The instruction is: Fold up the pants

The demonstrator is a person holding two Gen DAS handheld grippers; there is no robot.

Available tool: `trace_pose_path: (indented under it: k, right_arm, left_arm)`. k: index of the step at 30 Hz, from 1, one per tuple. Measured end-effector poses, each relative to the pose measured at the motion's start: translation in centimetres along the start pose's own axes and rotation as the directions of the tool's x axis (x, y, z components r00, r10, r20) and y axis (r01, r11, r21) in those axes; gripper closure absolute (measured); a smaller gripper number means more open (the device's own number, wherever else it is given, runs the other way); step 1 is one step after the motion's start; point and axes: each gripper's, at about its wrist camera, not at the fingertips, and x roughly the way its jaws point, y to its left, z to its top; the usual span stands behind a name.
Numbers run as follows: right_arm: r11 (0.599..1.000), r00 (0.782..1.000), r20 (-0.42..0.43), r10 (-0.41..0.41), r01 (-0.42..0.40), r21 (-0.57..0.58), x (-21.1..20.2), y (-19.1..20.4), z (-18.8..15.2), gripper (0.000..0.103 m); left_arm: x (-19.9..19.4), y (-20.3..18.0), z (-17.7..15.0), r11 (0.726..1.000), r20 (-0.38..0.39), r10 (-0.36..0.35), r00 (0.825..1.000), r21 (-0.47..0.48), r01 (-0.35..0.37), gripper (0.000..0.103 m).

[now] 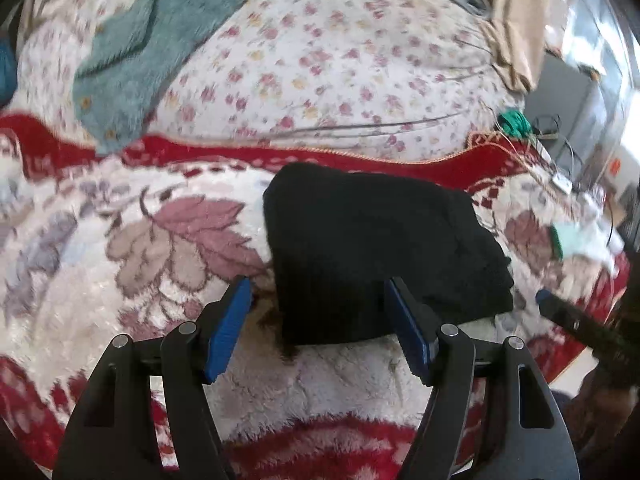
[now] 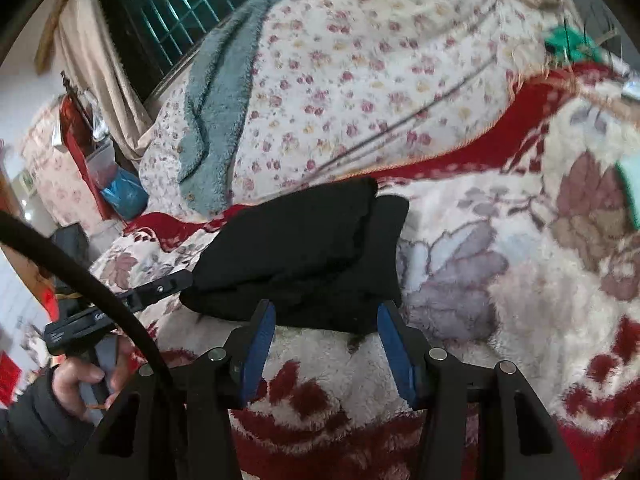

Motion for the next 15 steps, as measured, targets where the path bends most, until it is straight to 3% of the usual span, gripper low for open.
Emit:
trace_pose_path:
  k: [2,4,10,15]
  right_arm:
    - [1.0,1.0,-0.013,-0.017,0.017,0.001,-0.2,0.1,0.2,0.051]
    - [0.996,0.996,-0.02,-0.087,0.087,0.002,-0.2,0.0,0.4,0.051]
    - [0.984,0.989,-0.03,-0.146,0.148,0.095,-0.4,-0.3,1.2,0.051]
    - [0.989,0.986,-0.081,-0.147,0.146,-0.028,1.4,3.2,1.3,0.051]
  left_arm:
    - [0.0,-0.3,-0.4,1.0,-0.008,0.015,1.0,0.019,-0.014,0.034]
    - [0.4,-0.4,-0.4,1.0,-0.027,0.013,1.0,0.015,-0.013,0.034]
    - [0.2,0.6,-0.4,0.999,-0.034,-0.016,0.999,-0.04,0.014,0.034]
    - [0.2,0.6,-0.4,0.998,-0.036,-0.033,0.999,-0.047,0.032,0.034]
